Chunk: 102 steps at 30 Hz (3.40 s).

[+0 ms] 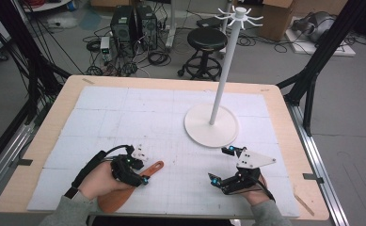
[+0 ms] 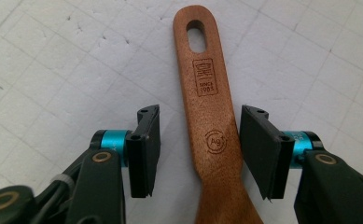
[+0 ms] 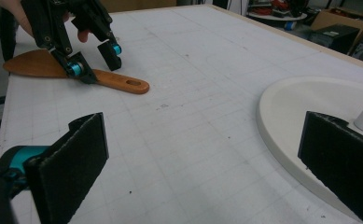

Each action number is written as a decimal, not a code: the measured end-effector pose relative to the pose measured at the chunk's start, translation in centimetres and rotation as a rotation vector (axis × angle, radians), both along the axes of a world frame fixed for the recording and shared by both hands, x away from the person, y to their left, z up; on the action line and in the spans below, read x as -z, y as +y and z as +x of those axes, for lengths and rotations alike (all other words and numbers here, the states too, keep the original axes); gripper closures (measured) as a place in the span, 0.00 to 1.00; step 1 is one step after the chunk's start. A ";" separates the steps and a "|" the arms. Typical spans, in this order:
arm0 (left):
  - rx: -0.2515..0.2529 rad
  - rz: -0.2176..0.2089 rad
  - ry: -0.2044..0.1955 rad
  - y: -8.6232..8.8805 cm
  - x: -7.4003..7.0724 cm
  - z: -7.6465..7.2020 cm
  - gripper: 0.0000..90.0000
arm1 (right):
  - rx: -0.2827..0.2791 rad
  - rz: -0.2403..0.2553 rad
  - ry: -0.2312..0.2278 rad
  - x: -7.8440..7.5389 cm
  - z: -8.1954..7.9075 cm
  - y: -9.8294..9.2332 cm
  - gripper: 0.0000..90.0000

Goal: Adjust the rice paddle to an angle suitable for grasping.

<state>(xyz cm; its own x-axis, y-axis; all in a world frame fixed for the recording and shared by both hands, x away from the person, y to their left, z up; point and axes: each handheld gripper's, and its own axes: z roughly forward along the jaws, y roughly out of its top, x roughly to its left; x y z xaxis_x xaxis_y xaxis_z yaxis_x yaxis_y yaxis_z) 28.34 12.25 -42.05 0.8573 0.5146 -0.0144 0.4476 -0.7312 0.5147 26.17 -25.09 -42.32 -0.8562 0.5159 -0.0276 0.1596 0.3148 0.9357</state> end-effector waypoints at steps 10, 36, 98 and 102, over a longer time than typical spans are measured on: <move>0.000 0.008 0.016 0.1 -0.2 -0.1 0.67 | 0.002 -0.002 -0.002 0.0 0.0 0.0 0.00; -0.016 -0.074 -0.007 1.3 -1.3 -0.6 0.72 | 0.002 -0.002 -0.008 0.0 0.0 0.0 0.00; -0.018 -0.518 -0.285 4.8 -8.9 -2.7 0.72 | 0.020 0.009 0.003 0.0 0.1 -0.5 0.00; -0.020 -0.517 -0.288 4.8 -8.5 -2.9 0.72 | 0.022 0.016 -0.006 0.0 0.1 -0.5 0.00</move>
